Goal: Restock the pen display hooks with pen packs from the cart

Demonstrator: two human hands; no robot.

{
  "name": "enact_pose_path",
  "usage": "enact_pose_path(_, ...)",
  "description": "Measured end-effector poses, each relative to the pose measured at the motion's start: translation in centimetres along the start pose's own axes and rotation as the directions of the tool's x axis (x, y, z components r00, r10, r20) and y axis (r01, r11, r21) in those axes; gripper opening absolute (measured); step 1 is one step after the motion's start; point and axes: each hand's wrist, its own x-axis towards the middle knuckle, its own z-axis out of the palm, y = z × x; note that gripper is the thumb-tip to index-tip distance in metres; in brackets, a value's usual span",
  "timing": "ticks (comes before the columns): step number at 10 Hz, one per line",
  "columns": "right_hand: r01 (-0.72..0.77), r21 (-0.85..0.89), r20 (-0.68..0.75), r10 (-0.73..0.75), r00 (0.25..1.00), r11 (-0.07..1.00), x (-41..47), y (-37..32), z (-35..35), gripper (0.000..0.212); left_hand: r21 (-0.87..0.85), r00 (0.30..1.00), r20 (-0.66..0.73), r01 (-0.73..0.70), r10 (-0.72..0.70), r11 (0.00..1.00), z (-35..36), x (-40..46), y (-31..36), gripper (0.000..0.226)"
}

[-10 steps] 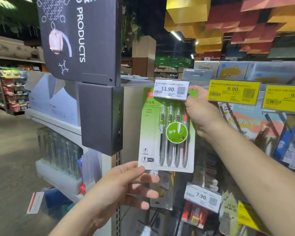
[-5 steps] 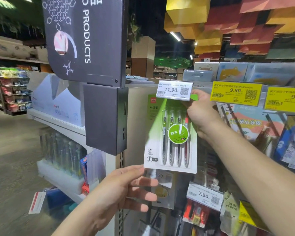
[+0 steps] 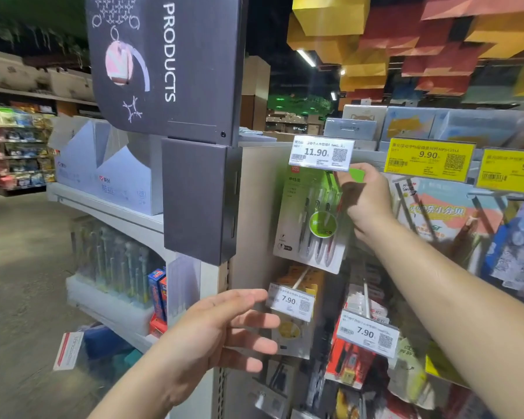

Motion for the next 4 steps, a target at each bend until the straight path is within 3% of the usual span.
enact_pose_path(2,-0.004,-0.107,-0.057,-0.002,0.998,0.994,-1.5,0.7,-0.9,0.032,0.024,0.998,0.050,-0.029,0.028,0.999,-1.2,-0.2,-0.4,0.051)
enact_pose_path(3,-0.115,-0.184,-0.085,0.101,0.991,0.976,-3.6,0.2,-2.4,0.018,0.024,0.995,0.098,-0.033,0.030,0.999,-1.5,-0.2,-0.2,0.050)
enact_pose_path(4,-0.134,-0.194,-0.190,0.097,0.977,0.972,-5.3,0.4,-3.8,0.015,0.015,0.986,0.165,-0.027,0.024,1.000,-1.7,-0.1,0.0,0.056)
